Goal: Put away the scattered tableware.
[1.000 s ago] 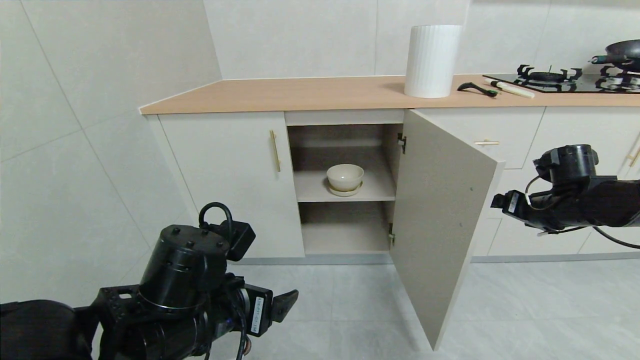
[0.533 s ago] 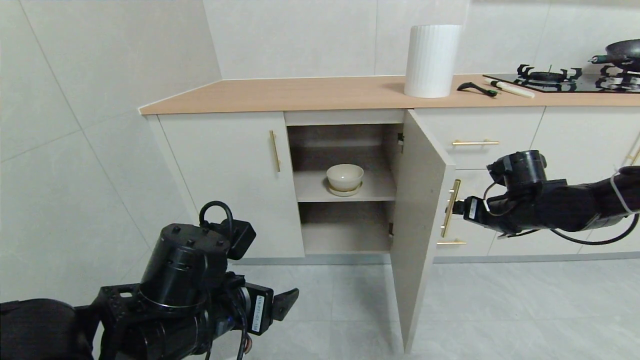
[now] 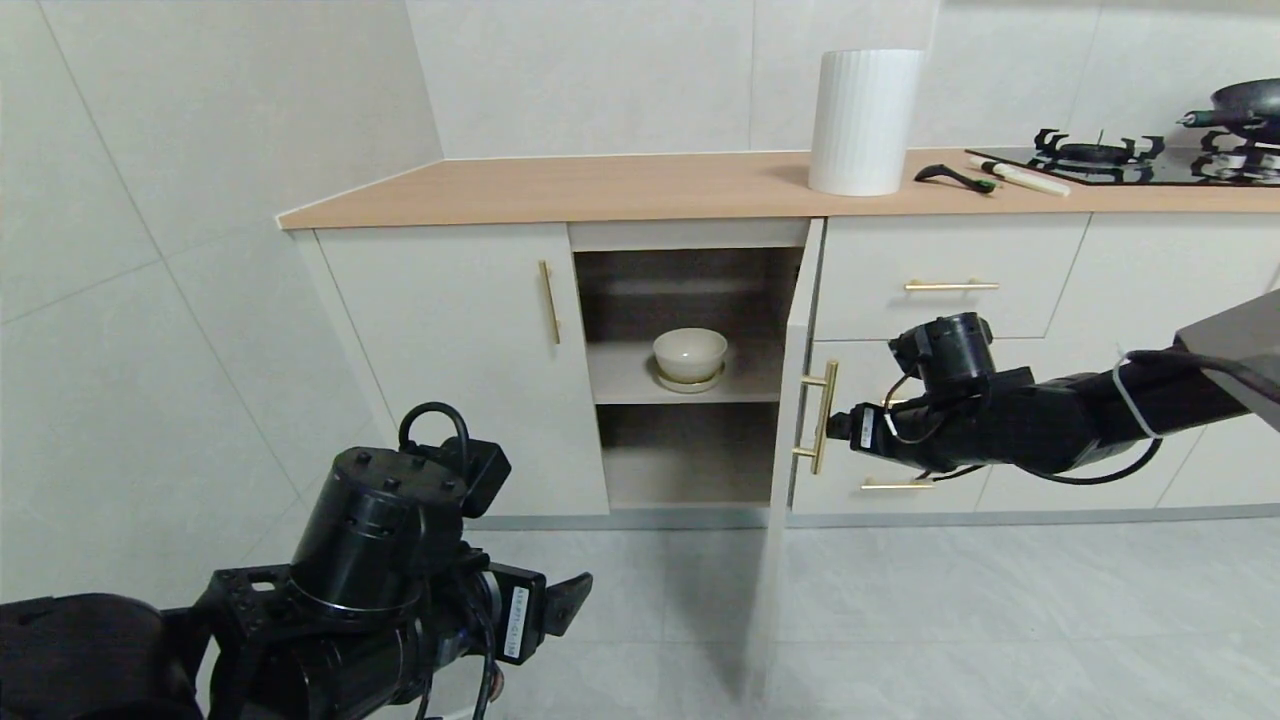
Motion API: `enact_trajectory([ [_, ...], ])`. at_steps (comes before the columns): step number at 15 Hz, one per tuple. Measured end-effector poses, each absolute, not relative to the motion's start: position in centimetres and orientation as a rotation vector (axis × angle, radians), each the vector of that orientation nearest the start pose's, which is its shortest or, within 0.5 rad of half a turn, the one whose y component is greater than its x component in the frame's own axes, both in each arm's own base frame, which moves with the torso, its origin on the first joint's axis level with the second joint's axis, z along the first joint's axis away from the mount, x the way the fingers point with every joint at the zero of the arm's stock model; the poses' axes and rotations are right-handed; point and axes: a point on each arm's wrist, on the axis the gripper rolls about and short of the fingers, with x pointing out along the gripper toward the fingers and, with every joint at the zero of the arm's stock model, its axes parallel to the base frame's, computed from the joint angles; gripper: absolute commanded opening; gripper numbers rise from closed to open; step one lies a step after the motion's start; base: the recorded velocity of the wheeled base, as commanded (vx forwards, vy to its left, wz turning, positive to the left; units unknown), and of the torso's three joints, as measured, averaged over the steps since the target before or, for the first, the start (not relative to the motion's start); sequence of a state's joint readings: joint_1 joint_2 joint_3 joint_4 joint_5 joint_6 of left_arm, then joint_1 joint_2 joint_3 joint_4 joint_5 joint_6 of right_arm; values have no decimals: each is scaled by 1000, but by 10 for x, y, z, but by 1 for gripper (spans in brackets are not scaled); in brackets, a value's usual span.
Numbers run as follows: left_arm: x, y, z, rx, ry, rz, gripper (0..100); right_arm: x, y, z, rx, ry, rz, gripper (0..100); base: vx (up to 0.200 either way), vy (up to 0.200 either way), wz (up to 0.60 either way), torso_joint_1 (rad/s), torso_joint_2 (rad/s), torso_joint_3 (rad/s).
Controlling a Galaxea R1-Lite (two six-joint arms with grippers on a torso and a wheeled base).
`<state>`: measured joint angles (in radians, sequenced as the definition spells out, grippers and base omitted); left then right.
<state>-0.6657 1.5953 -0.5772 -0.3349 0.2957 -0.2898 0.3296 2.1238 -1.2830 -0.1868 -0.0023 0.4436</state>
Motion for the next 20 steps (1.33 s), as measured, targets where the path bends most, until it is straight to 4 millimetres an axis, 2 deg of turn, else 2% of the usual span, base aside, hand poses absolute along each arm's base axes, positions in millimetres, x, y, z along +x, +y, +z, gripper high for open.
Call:
enact_trajectory([
  [4,193,-144,126,43,653,-261,100,392,144,105,317,690,190,100,150,0,0,-1,1,2],
  [13,195,-145,125,45,657,-260,100,397,189,89,411,606,276,100,200,0,0,2,2,2],
  [17,195,-145,124,51,658,-262,100,408,198,85,508,606,252,100,0,0,0,0,0,0],
  [20,194,-144,123,66,657,-256,100,423,205,86,603,548,201,100,0,0,0,0,0,0],
])
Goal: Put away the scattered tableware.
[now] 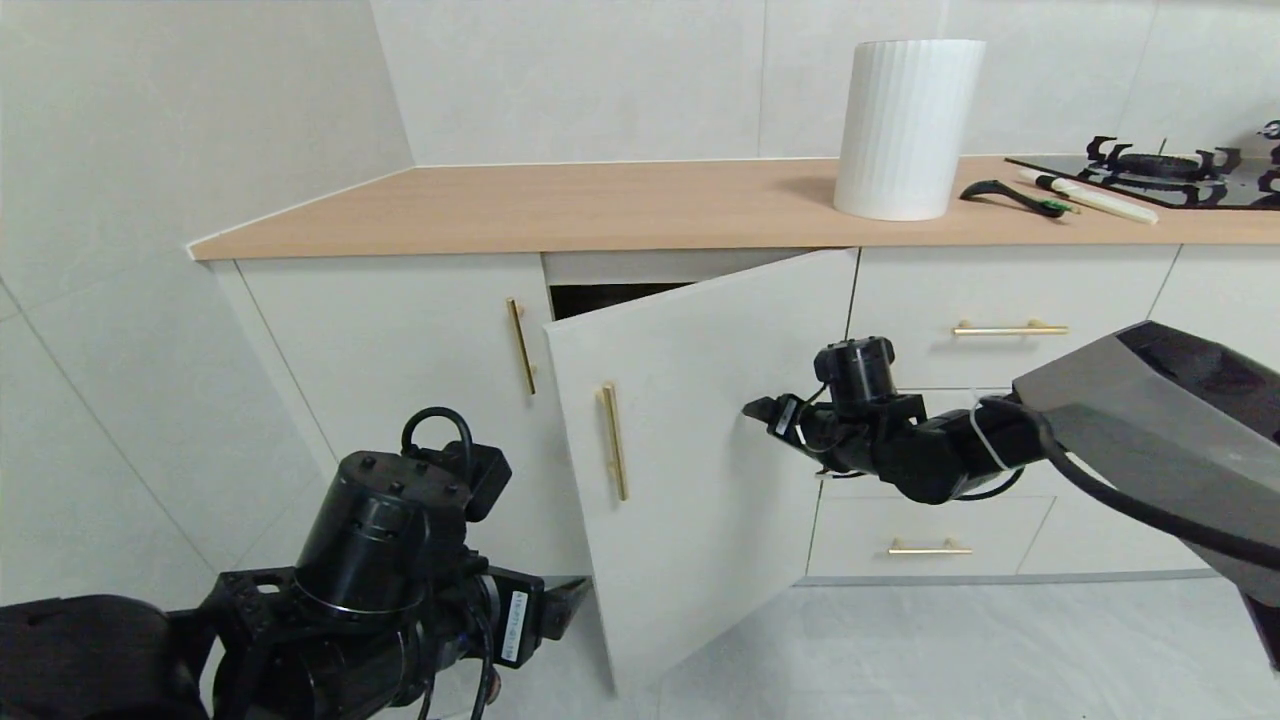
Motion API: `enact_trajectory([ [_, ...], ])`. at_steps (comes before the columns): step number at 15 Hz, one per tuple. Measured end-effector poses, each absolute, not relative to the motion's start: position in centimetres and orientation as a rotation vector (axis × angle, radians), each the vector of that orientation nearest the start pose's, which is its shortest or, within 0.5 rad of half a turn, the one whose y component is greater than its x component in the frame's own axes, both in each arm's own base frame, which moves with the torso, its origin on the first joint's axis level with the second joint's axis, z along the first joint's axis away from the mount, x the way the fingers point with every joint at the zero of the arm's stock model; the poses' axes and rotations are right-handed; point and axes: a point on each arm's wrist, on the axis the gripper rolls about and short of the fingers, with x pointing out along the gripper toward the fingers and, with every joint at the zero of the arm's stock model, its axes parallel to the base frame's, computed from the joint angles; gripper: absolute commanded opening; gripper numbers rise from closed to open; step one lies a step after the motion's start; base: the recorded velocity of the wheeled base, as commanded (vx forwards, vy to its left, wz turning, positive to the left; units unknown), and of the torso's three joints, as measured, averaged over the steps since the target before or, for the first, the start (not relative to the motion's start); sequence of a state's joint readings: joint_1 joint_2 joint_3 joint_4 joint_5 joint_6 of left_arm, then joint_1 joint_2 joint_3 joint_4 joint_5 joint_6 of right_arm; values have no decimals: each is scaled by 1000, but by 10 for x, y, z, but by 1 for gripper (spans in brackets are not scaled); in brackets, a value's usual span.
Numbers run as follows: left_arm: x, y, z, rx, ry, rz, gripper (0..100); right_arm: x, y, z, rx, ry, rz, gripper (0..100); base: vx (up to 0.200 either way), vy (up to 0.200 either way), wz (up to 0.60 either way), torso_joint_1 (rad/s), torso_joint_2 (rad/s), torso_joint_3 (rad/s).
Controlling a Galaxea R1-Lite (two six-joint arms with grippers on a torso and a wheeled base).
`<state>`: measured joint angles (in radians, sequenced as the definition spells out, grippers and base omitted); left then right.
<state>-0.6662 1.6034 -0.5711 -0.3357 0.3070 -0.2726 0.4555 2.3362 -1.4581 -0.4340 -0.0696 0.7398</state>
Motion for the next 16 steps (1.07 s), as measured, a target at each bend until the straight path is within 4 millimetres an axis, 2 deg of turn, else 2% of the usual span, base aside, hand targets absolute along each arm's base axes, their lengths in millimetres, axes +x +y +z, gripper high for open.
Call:
enact_trajectory([
  [8,195,-144,123,69,659,-255,100,463,219,75,693,400,56,100,0,0,0,0,0,0],
  [16,195,-145,122,72,663,-254,100,486,204,72,746,336,-1,100,0,0,0,0,0,0],
])
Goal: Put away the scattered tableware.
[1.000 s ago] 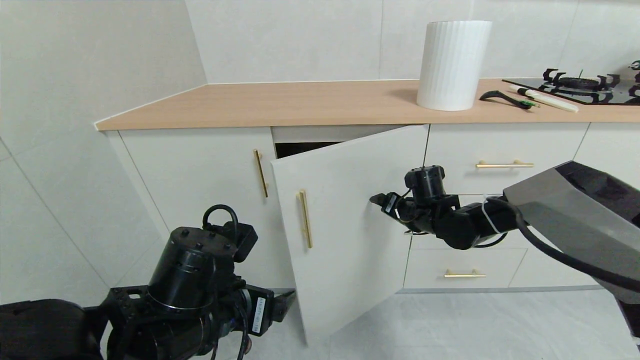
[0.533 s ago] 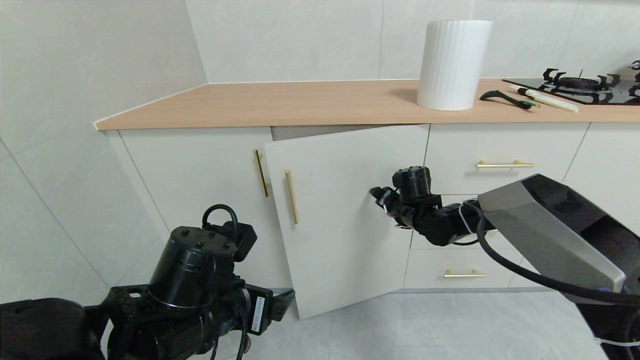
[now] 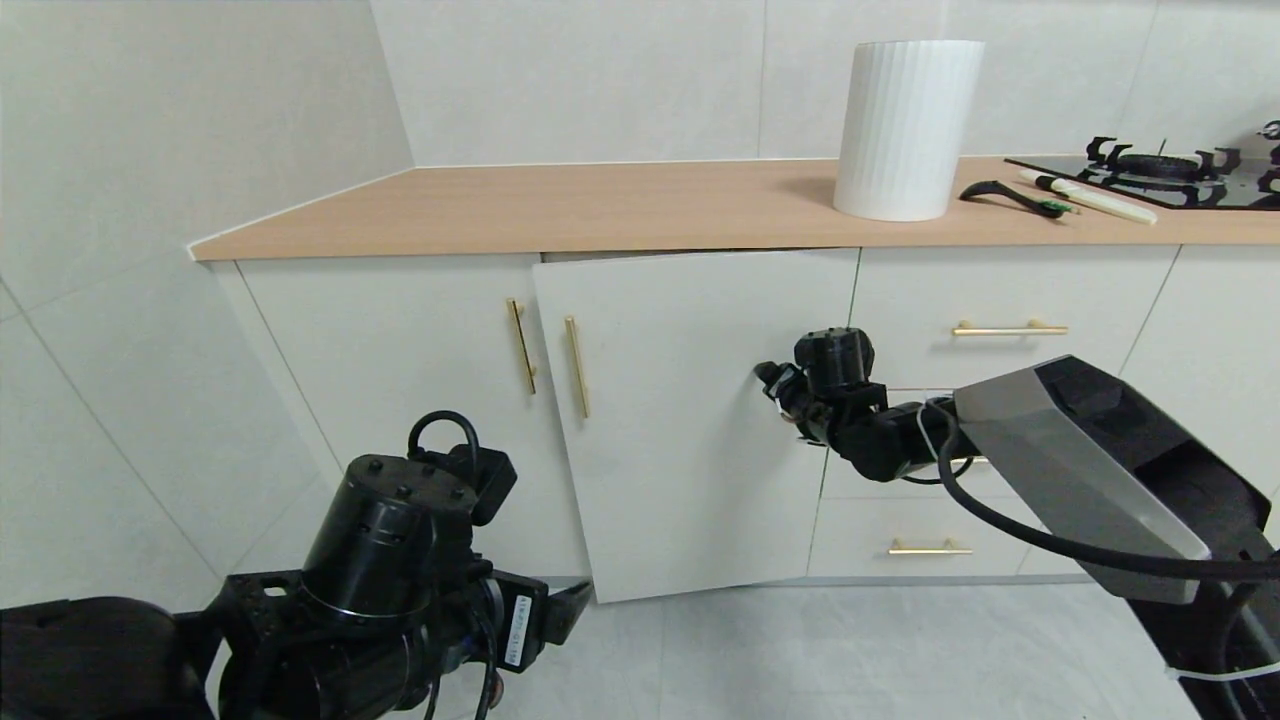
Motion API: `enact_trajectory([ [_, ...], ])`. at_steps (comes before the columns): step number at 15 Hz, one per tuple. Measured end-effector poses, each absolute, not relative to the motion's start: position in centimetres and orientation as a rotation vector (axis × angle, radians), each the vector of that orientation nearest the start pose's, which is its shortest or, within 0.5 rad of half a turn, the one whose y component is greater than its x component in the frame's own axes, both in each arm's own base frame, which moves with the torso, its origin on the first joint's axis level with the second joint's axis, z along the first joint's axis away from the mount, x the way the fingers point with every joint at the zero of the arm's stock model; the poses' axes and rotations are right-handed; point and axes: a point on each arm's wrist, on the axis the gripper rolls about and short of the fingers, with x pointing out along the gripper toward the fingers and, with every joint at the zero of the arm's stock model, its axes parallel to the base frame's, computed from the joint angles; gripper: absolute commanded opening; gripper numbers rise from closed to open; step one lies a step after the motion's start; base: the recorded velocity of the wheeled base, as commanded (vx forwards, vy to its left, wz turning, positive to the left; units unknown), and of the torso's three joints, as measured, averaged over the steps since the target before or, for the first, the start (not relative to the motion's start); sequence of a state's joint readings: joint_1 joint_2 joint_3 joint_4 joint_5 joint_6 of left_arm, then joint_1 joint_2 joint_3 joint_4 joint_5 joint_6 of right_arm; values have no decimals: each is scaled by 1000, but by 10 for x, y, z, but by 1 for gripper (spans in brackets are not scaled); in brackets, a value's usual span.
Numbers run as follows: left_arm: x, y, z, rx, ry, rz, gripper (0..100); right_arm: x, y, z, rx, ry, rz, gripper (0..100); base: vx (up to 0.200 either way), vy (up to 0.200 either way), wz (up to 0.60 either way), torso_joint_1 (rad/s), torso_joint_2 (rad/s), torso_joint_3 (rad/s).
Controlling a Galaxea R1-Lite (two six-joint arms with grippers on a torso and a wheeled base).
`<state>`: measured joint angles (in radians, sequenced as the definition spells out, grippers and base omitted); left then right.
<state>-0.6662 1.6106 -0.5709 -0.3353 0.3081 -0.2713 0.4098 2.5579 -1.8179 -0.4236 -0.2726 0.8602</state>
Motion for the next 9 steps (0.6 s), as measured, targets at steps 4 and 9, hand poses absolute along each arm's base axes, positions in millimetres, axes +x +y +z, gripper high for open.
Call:
enact_trajectory([
  [4,195,-145,121,72,664,-254,100,499,195,70,749,300,-54,100,0,0,0,0,0,0],
  [9,196,-145,120,74,670,-252,100,508,187,66,747,291,-87,100,0,0,0,0,0,0],
])
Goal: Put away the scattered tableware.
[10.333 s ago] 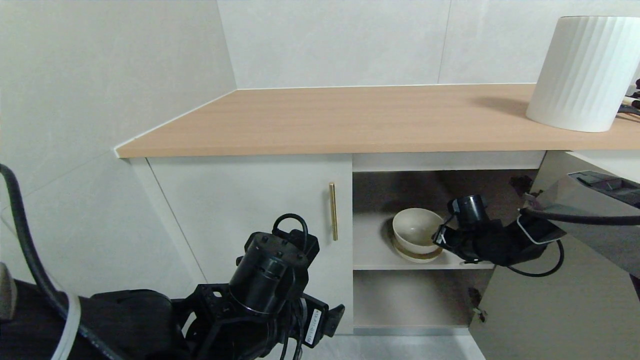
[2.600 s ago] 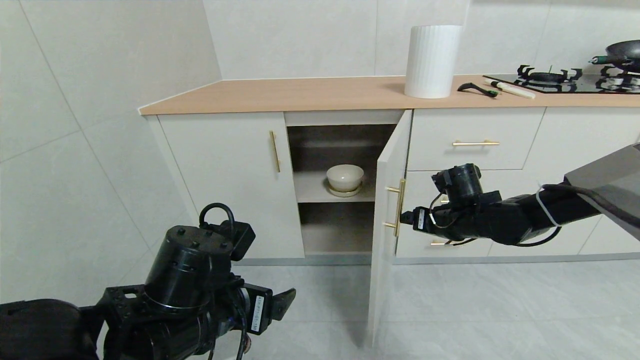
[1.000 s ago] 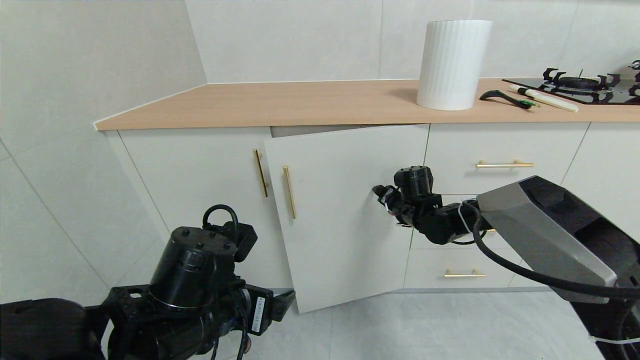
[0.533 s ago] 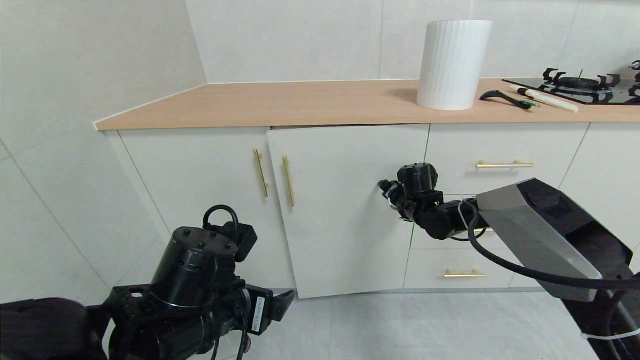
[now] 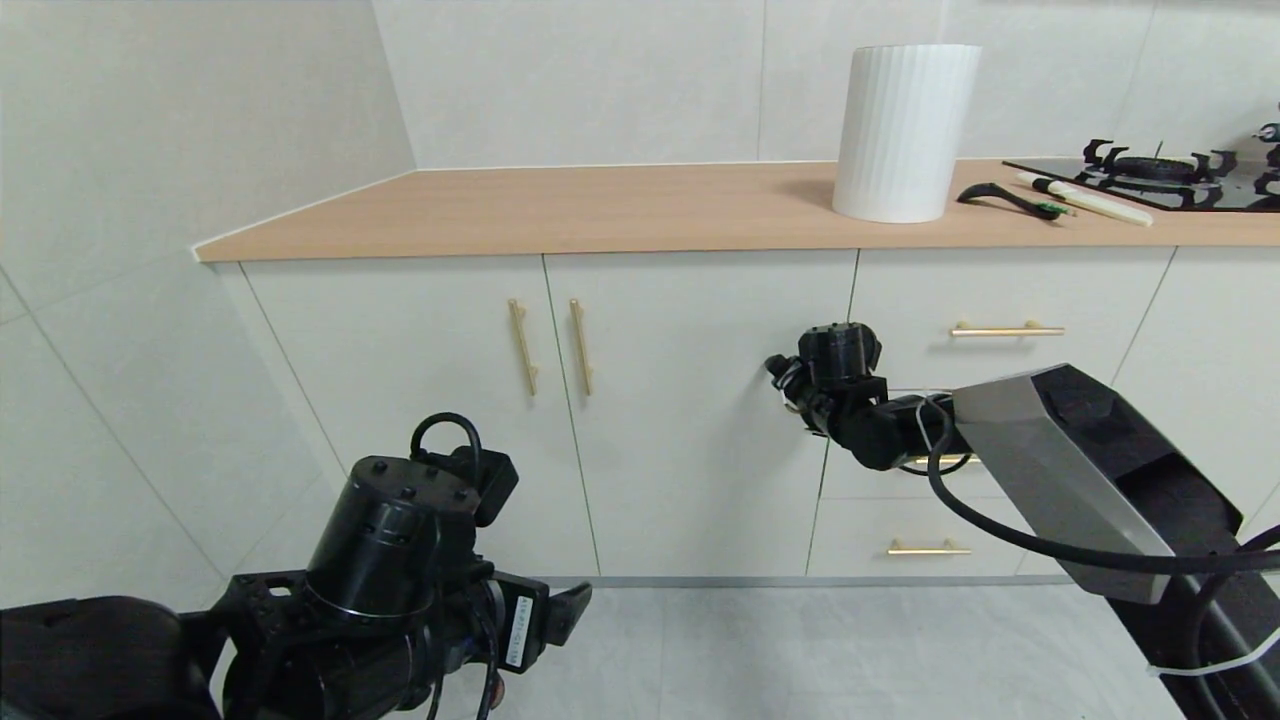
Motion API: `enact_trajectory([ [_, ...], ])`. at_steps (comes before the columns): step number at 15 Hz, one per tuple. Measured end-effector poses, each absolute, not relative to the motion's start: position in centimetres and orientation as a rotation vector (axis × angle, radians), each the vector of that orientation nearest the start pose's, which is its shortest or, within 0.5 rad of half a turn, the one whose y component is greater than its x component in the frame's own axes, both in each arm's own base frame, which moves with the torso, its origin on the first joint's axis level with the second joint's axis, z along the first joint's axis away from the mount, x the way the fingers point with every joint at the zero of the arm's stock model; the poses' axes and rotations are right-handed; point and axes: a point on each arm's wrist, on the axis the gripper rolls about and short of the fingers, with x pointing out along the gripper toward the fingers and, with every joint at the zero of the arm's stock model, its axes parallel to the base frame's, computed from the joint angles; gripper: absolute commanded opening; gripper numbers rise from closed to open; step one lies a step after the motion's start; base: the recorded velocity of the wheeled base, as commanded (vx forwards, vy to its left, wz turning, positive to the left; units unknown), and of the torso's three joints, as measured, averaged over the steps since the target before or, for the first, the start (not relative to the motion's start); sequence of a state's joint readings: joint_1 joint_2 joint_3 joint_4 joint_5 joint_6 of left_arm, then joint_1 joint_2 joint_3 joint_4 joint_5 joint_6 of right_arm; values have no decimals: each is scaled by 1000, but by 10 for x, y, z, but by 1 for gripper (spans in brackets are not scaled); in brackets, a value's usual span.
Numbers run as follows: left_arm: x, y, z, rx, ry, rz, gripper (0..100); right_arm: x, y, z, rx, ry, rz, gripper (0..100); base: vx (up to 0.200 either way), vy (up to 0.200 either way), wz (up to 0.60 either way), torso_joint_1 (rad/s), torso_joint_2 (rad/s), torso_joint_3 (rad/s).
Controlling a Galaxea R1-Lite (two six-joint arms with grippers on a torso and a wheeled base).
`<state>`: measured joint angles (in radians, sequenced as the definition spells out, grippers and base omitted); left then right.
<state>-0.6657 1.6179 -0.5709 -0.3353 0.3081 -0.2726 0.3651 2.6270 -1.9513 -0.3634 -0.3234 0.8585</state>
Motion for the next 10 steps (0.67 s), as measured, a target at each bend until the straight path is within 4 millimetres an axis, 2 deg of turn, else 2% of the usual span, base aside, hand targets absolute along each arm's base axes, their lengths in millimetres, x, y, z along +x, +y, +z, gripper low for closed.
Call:
enact_trajectory([
  [2,195,-145,121,68,665,-253,100,503,182,65,734,312,-110,100,0,0,0,0,0,0],
  [4,195,-142,127,50,640,-252,100,487,180,70,718,374,-91,100,0,0,0,0,0,0],
  [7,194,-129,151,-19,527,-229,100,439,182,117,700,407,19,100,0,0,0,0,0,0],
  [10,182,-106,177,-73,409,-173,100,378,164,168,629,343,76,100,0,0,0,0,0,0],
])
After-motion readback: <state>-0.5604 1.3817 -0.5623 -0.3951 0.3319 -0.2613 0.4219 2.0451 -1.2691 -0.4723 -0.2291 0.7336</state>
